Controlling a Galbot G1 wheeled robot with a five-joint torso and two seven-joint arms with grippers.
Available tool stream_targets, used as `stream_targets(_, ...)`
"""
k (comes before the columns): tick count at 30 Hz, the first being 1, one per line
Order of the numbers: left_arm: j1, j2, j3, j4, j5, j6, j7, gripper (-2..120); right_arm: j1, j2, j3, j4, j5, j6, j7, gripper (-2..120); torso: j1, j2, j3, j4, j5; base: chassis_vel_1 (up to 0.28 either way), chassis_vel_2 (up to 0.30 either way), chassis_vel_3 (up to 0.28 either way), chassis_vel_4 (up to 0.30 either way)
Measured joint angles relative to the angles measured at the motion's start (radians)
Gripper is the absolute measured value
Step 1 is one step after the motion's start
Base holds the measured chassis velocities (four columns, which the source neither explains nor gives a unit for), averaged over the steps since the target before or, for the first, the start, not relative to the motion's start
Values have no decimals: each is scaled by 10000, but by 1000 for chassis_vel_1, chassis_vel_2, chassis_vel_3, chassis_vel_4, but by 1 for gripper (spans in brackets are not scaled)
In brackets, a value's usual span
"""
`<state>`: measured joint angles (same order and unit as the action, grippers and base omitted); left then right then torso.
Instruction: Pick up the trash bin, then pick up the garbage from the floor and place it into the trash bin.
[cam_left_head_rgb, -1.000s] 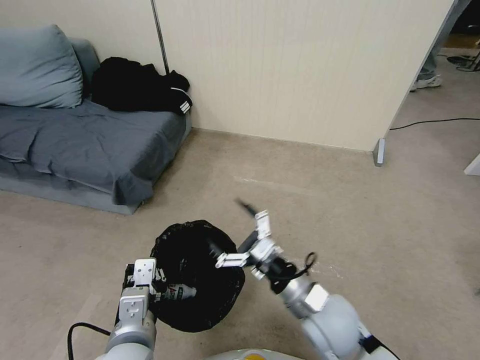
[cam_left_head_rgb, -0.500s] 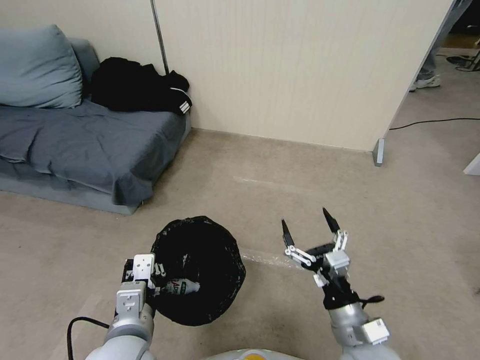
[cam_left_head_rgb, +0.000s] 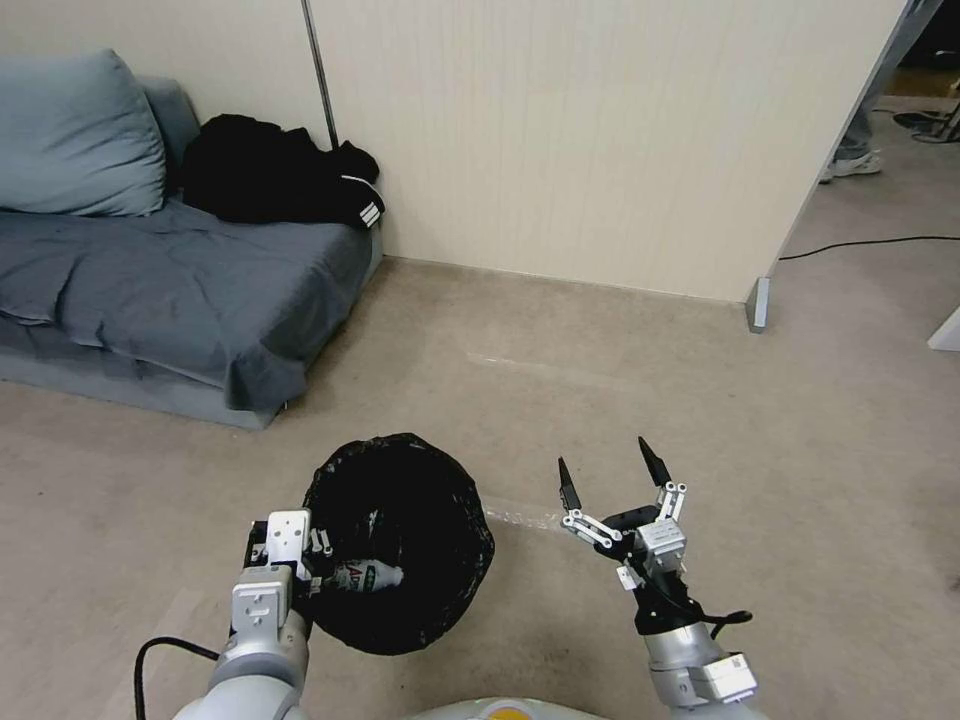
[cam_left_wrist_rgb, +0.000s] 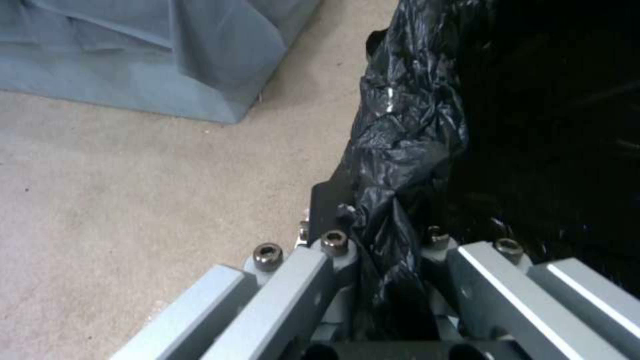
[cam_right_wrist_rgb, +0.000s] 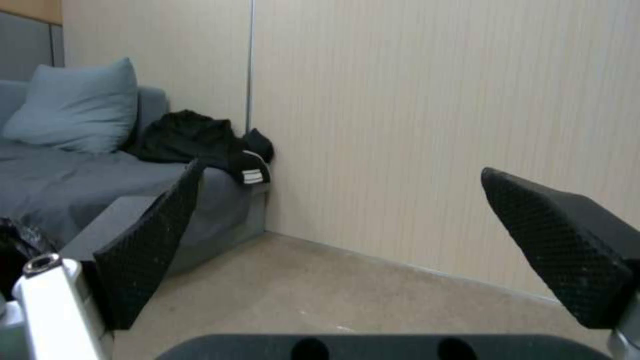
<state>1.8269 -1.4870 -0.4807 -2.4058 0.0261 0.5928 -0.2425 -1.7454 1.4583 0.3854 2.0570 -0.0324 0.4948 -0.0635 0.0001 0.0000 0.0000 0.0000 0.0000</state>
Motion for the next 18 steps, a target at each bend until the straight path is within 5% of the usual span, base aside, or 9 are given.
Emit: stream_targets(18,51,-40,53,-20,-76,27,-29,1,76,67,-500,276,-105,-38,515,100,0,0,0,1,1,51,57,46,48)
